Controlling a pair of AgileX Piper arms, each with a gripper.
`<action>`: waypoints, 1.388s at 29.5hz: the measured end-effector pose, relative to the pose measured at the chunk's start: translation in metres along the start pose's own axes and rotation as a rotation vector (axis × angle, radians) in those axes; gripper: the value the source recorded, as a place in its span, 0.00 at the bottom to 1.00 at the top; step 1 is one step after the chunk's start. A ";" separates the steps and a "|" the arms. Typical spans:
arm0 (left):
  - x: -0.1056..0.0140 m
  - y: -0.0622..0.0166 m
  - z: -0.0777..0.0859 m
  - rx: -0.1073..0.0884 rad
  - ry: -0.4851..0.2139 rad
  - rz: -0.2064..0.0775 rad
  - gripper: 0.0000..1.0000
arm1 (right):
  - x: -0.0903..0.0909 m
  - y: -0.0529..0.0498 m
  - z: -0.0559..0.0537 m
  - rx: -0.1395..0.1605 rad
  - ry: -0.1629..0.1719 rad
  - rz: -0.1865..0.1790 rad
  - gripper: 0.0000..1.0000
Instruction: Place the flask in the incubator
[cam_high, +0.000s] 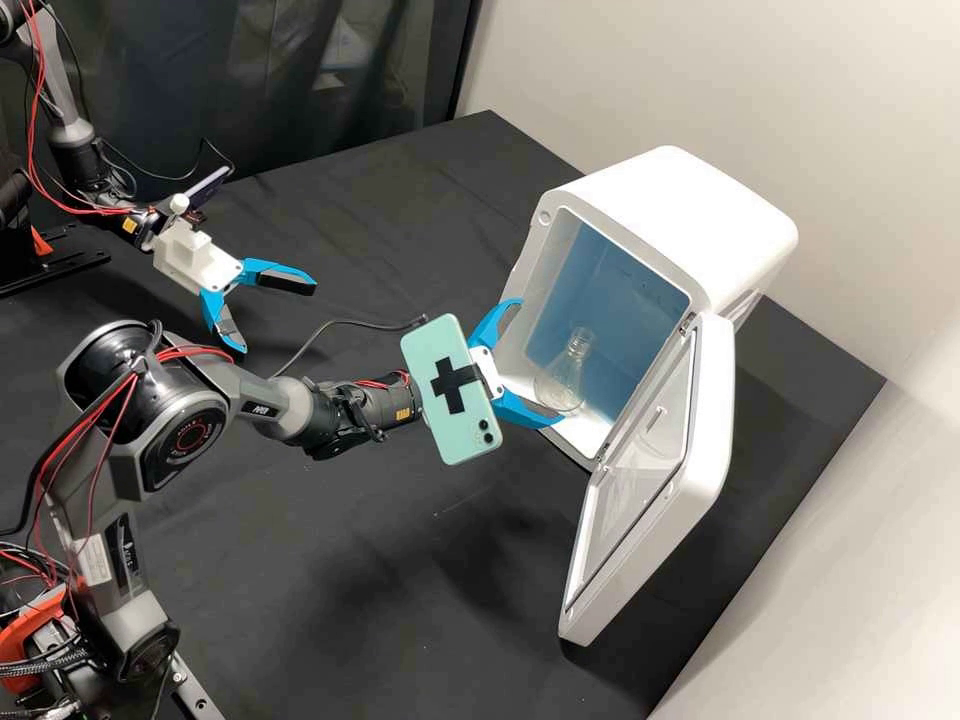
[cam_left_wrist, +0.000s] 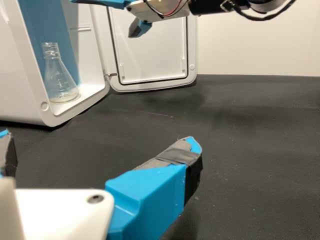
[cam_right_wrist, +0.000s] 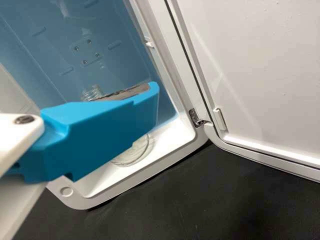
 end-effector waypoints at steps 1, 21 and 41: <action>0.000 -0.0001 0.001 0.001 -0.004 -0.001 1.00 | 0.000 0.000 0.000 0.000 0.000 0.000 1.00; -0.001 0.0050 0.004 0.017 -0.020 0.021 1.00 | 0.000 0.000 0.000 -0.001 0.001 -0.001 1.00; -0.002 0.0064 0.008 0.023 -0.035 0.026 1.00 | 0.000 0.000 0.000 -0.004 0.002 -0.004 1.00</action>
